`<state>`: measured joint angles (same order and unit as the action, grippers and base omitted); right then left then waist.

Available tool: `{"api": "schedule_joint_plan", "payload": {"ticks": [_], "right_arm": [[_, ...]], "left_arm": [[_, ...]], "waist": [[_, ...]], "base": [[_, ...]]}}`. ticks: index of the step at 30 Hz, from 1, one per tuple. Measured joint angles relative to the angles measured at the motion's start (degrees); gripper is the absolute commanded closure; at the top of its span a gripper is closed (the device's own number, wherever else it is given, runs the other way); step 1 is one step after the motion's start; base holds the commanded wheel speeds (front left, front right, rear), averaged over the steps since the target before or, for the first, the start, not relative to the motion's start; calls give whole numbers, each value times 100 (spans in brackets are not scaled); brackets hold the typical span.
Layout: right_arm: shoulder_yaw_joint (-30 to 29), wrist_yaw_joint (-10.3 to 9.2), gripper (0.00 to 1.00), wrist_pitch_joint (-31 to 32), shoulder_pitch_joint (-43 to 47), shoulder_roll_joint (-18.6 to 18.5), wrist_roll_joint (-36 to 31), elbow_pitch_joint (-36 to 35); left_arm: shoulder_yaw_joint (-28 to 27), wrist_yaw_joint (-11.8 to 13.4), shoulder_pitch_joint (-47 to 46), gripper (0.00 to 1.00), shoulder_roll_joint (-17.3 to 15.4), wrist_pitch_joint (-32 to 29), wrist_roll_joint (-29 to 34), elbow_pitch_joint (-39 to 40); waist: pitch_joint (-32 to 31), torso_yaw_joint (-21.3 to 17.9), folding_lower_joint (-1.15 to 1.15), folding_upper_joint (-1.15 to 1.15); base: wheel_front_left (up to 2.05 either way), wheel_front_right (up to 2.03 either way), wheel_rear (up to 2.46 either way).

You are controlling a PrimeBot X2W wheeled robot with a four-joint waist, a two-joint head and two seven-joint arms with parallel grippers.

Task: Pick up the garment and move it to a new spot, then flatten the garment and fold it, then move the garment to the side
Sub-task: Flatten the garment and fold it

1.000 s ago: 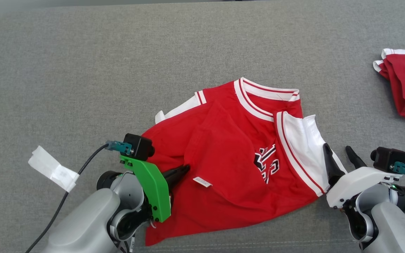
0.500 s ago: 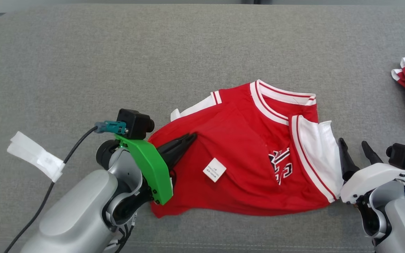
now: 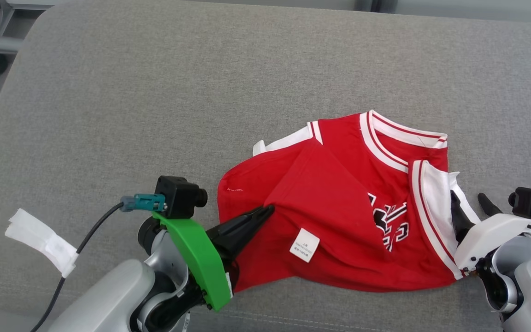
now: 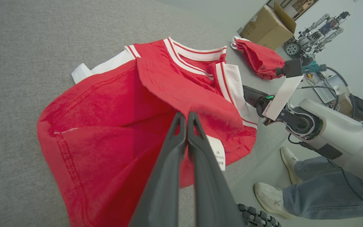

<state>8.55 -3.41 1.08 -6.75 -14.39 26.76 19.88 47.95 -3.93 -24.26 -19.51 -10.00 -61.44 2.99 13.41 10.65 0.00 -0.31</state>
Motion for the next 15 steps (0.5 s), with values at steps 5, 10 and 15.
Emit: {"api": "schedule_joint_plan", "payload": {"ticks": [5,10,15], "right_arm": [[121,190,0,277,-114,-5,104,88],[162,292,0,469,-248,-43,105,154],[283,483,0,675,-381,-207,126,250]], "left_arm": [[-80,149,221,100,-200,7,-40,244],[-127,226,342,100,-321,8,-42,472],[-126,290,435,100,-371,5,-99,647]], "waist": [[-43,163,0,0],[-51,175,0,0],[-44,168,0,0]], "base": [[0,0,0],[0,0,0],[0,0,0]]}}
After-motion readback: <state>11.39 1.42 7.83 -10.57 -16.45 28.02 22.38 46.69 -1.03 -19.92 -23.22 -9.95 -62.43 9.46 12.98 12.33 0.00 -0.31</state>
